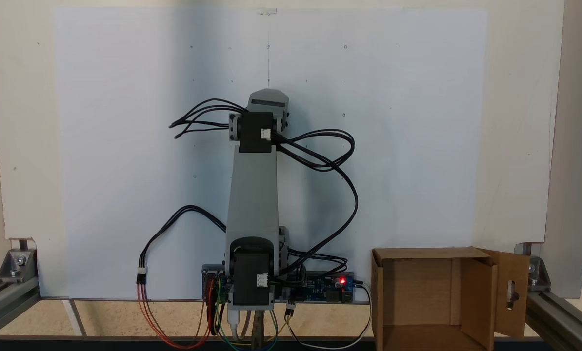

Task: Grasp a green dice and put it in the bin.

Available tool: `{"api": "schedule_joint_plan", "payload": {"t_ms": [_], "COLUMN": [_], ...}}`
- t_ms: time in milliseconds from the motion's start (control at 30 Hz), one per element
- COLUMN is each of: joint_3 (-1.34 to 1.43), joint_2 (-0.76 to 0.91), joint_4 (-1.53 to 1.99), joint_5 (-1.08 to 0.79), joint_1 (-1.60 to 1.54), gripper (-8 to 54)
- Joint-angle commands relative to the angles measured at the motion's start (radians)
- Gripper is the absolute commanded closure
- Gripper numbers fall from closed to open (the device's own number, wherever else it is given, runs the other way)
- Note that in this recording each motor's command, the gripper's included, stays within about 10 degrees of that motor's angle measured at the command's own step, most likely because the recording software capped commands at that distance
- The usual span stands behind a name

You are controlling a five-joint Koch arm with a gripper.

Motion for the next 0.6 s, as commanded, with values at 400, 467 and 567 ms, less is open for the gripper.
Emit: {"api": "schedule_joint_plan", "payload": {"t_ms": [400,467,567], "joint_3": [-0.012,-0.02,-0.037], "joint_2": [0.267,0.37,0.497], "joint_4": [0.012,0.029,0.054], "joint_5": [-0.023,-0.025,-0.025], "joint_1": [0.009,0.005,0.002], "gripper": [34.0,34.0,34.0]}}
